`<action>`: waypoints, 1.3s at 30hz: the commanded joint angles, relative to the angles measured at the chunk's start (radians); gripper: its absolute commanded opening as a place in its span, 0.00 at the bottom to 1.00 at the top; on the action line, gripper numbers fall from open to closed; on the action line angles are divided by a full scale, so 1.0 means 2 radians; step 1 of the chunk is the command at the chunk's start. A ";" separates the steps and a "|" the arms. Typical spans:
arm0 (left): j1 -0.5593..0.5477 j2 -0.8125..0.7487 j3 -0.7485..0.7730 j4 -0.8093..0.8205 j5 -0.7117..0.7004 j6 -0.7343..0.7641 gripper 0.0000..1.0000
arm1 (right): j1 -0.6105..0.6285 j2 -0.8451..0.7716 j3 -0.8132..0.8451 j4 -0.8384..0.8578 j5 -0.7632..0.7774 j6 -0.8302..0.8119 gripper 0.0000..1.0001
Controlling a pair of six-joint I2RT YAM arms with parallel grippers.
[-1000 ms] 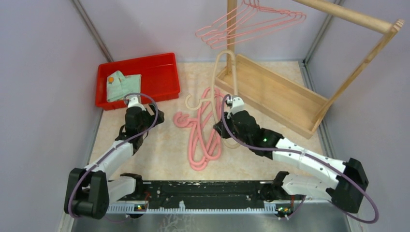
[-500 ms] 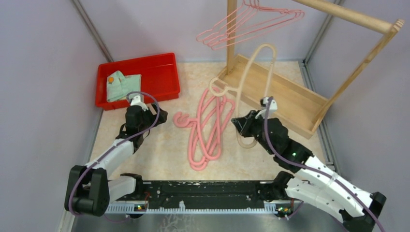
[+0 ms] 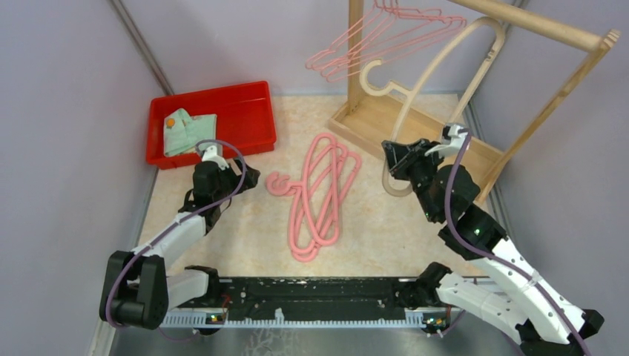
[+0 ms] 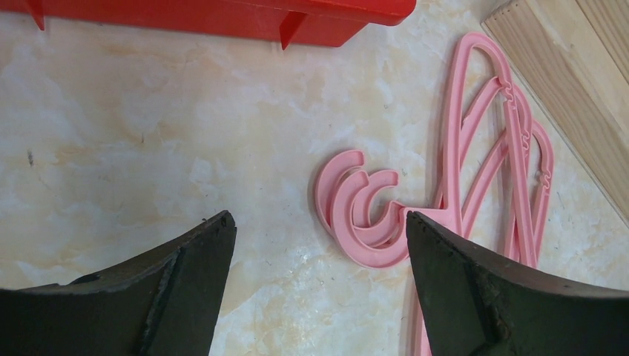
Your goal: Organize the hangers
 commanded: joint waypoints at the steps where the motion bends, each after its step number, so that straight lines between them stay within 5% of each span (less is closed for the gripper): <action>1: -0.002 -0.003 0.010 0.018 0.010 0.002 0.90 | -0.041 0.024 0.044 0.041 -0.019 -0.014 0.00; 15: -0.003 0.001 0.012 0.015 0.003 0.016 0.90 | -0.194 0.071 0.029 0.138 -0.246 0.103 0.00; 25: -0.003 -0.002 0.013 0.007 -0.004 0.020 0.90 | -0.341 0.107 -0.005 0.294 -0.419 0.239 0.00; 39: -0.002 0.004 0.004 0.008 -0.021 0.027 0.90 | -0.366 0.163 0.047 0.367 -0.442 0.252 0.00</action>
